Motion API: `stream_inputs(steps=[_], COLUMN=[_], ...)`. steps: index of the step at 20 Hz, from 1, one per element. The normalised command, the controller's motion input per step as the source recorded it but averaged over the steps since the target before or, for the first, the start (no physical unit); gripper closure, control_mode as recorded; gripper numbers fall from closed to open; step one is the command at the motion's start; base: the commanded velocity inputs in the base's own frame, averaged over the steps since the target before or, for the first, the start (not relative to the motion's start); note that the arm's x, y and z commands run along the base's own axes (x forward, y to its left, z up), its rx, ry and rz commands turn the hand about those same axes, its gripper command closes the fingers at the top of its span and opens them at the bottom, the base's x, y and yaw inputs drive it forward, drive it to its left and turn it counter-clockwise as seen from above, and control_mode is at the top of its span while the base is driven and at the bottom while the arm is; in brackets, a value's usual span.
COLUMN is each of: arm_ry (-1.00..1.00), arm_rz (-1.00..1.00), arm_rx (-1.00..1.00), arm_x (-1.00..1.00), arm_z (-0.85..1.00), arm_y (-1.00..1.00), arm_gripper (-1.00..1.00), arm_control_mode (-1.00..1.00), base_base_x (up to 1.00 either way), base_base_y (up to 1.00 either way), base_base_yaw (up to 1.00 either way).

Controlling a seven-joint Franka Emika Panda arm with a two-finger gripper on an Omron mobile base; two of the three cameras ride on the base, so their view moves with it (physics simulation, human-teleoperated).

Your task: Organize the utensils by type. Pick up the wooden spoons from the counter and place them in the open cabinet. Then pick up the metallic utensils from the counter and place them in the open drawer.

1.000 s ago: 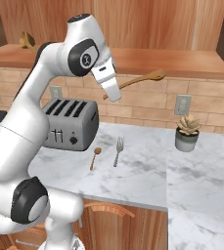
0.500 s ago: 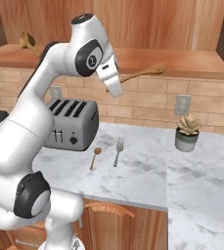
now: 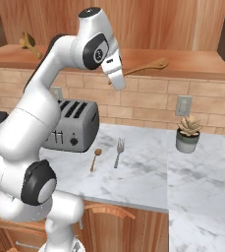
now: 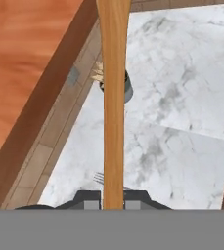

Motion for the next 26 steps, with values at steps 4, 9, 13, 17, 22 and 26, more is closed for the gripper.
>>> stream_inputs(steps=[4,9,13,17,22,26], arm_ry=[-0.02,-0.04,-0.08,-0.09,-0.05,-0.05], arm_rz=[0.0,0.0,0.0,0.0,0.0,0.0], arm_rx=[0.01,0.01,0.0,0.0,0.0,0.0], arm_x=[0.38,0.39,0.35,0.32,0.4,0.43], arm_z=[0.0,0.0,0.0,0.02,0.0,0.0], arm_y=[0.0,0.0,0.0,0.0,0.0,0.0], arm_gripper=[1.0,1.0,1.0,1.0,1.0,1.0], arm_control_mode=[-1.0,-1.0,-1.0,-1.0,-1.0,-1.0], base_base_x=[0.0,0.0,0.0,0.0,0.0,0.0], base_base_y=[0.0,0.0,0.0,0.0,0.0,0.0], base_base_yaw=[0.0,0.0,0.0,0.0,0.0,0.0])
